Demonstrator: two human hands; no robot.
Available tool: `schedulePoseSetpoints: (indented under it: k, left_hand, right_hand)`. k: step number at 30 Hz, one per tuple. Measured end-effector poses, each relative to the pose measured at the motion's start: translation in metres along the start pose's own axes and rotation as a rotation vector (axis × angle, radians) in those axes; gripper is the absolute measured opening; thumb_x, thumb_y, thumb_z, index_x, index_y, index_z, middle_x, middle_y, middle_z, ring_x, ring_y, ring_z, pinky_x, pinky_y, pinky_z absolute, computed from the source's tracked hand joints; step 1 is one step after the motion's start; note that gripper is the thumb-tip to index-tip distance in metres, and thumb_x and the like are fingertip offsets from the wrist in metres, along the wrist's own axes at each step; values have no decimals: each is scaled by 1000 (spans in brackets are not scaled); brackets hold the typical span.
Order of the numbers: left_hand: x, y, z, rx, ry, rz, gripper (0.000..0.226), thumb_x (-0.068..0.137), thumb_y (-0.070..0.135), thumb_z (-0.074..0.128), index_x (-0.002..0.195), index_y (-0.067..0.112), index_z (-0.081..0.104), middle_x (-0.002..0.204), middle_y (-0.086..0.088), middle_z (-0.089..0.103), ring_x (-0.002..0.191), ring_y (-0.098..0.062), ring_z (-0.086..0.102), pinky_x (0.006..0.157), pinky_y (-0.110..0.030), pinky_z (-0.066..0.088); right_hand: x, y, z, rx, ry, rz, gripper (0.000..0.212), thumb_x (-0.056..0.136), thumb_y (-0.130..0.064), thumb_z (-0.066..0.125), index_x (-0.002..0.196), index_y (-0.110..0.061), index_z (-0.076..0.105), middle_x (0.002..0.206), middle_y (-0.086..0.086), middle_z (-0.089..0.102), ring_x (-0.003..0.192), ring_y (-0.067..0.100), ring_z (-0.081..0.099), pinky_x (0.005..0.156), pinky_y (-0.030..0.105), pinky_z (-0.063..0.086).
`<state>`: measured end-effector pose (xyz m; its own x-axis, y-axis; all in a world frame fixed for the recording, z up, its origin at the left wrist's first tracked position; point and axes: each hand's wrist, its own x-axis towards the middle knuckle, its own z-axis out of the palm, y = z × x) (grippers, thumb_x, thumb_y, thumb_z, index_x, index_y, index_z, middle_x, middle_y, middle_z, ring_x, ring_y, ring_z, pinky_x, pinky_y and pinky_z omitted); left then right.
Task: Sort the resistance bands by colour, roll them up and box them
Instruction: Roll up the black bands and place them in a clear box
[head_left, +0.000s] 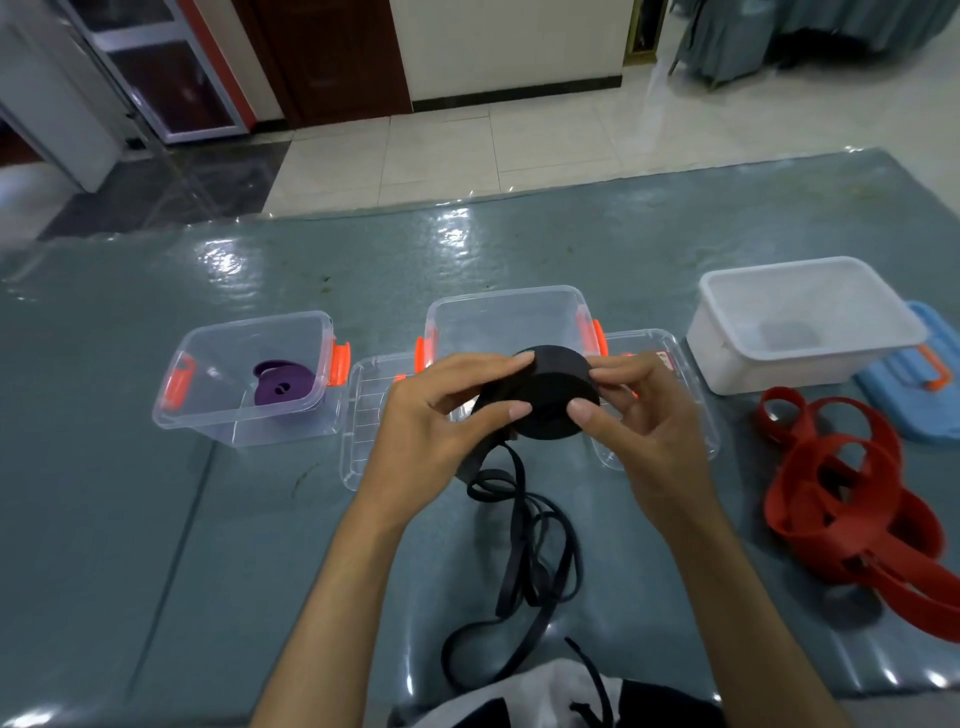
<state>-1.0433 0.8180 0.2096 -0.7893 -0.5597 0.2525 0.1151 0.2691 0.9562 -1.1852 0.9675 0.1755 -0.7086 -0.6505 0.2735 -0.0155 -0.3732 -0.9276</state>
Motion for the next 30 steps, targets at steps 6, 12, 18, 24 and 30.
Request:
schedulePoseSetpoints:
  k: [6,12,18,24,30]
  left_hand:
    - [-7,-3,5,-60,97,-16,31,80,2,84,110,11,79,120,-4,76,118,-21,70,103,-34,55]
    - [-9,0,-5,-13,61,8,38,79,7,86,113,23,77,112,1,78,111,-22,73,99,-29,55]
    - [-14,-2,9,-72,77,-86,32,77,13,86,107,22,78,108,2,80,106,-17,75,94,-26,56]
    - [-12,-6,-2,-8,10,-78,45,77,9,88,119,18,77,115,-4,77,112,-23,73,104,-38,55]
    - [-17,-10,12,-52,96,-111,37,75,4,90,107,19,77,106,1,79,104,-18,75,93,-25,54]
  right_hand:
    - [1,-7,3,-72,37,-40,29,76,-5,81,100,-8,66,100,10,73,99,28,73,82,31,60]
    - [-6,-7,7,-41,-31,1,24,79,-3,80,94,-14,66,101,-9,73,102,15,72,85,21,56]
    - [-3,-13,3,-84,40,-22,27,78,-9,80,101,-7,66,98,5,75,97,24,75,81,28,59]
    - [-6,-6,3,-25,-8,76,16,78,-14,79,88,-22,70,103,-5,75,103,21,73,87,26,56]
    - [-4,-7,3,-42,51,35,16,77,-13,81,90,-18,72,93,1,76,93,25,75,80,29,58]
